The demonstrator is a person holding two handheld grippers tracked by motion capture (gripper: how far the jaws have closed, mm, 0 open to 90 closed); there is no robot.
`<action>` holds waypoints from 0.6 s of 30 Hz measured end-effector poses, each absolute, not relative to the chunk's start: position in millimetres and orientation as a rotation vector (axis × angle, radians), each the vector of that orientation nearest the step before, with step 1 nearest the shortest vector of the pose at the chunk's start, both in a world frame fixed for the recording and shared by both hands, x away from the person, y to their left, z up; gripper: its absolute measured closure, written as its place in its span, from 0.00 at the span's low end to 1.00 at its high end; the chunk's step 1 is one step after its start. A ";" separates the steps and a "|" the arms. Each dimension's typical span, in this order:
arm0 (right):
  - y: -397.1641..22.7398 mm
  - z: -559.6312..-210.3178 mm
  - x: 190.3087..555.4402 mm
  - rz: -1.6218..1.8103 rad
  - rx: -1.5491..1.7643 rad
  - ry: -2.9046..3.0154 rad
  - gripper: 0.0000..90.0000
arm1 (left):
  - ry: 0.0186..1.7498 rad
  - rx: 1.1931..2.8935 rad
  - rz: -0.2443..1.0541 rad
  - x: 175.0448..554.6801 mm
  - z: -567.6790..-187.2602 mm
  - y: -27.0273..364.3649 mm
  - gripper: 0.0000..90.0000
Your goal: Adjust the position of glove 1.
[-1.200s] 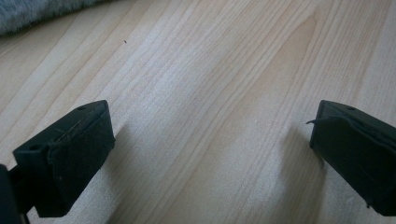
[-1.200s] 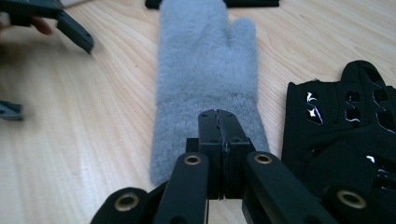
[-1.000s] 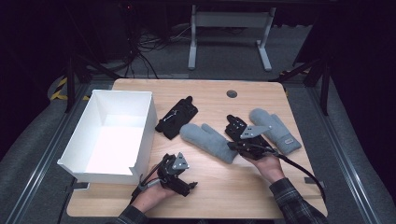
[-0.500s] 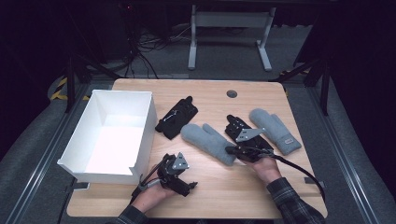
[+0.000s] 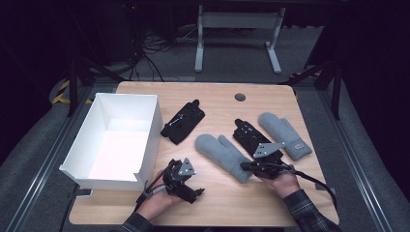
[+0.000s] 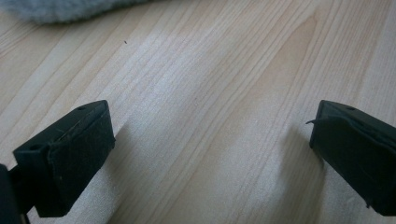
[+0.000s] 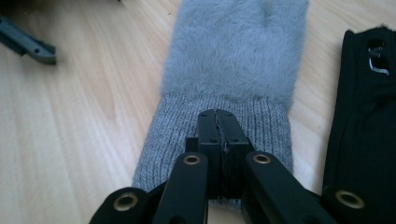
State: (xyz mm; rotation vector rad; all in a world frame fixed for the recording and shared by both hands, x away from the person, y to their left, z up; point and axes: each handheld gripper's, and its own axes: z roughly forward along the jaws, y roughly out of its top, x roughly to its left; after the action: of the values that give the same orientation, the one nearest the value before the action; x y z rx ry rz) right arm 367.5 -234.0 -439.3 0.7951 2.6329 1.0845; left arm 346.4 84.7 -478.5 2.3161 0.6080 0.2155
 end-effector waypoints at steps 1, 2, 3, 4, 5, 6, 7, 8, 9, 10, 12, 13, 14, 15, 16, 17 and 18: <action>-235.1 -438.9 365.3 1.080 0.796 2.635 1.00 | 0.607 2.317 0.216 346.5 -478.5 84.7 0.00; -236.2 -438.3 361.9 1.069 0.792 2.639 1.00 | 0.608 2.316 0.216 346.5 -478.5 84.7 0.00; -236.9 -437.9 358.3 1.058 0.782 2.641 1.00 | 0.607 2.317 0.216 346.5 -478.5 84.7 0.00; -237.3 -437.6 354.6 1.051 0.775 2.642 1.00 | 0.607 2.317 0.216 346.5 -478.5 84.7 0.00; -237.3 -437.6 354.6 1.051 0.775 2.642 1.00 | 0.608 2.316 0.216 346.5 -478.5 84.7 0.00; -238.2 -437.4 349.0 1.048 0.768 2.640 1.00 | 0.608 2.316 0.216 346.5 -478.5 84.7 0.00; -239.7 -437.7 345.8 1.055 0.770 2.646 1.00 | 0.608 2.316 0.215 346.4 -478.6 84.7 0.00; -244.3 -437.9 340.9 1.066 0.780 2.649 1.00 | 0.608 2.316 0.216 346.5 -478.5 84.7 0.00; -244.3 -437.9 340.9 1.066 0.780 2.649 1.00 | 0.608 2.316 0.216 346.5 -478.5 84.7 0.00; -246.1 -437.9 339.3 1.067 0.782 2.650 1.00 | 0.608 2.316 0.216 346.4 -478.5 84.7 0.00; -249.9 -436.6 332.4 1.041 0.777 2.653 1.00 | 0.608 2.316 0.216 346.5 -478.5 84.7 0.00; -250.4 -436.1 329.4 1.027 0.772 2.652 1.00 | 0.608 2.316 0.216 346.4 -478.5 84.7 0.00; -250.9 -436.0 326.6 1.020 0.765 2.650 1.00 | 0.608 2.316 0.216 346.5 -478.5 84.7 0.00; -251.6 -436.2 324.6 1.021 0.762 2.648 1.00 | 0.608 2.316 0.216 346.4 -478.5 84.7 0.00; -253.4 -436.4 321.5 1.024 0.766 2.649 1.00 | 0.608 2.316 0.217 346.4 -478.5 84.7 0.00; -255.5 -436.7 319.4 1.029 0.769 2.648 1.00 | 0.608 2.316 0.216 346.4 -478.5 84.7 0.00; -257.7 -436.8 317.4 1.034 0.772 2.651 1.00 | 0.608 2.316 0.217 346.4 -478.5 84.7 0.00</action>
State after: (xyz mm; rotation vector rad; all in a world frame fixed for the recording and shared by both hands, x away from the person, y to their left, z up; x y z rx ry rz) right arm 317.4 -257.7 -436.8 0.7724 2.6515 1.0336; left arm 346.4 84.7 -478.5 2.3160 0.6082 0.2167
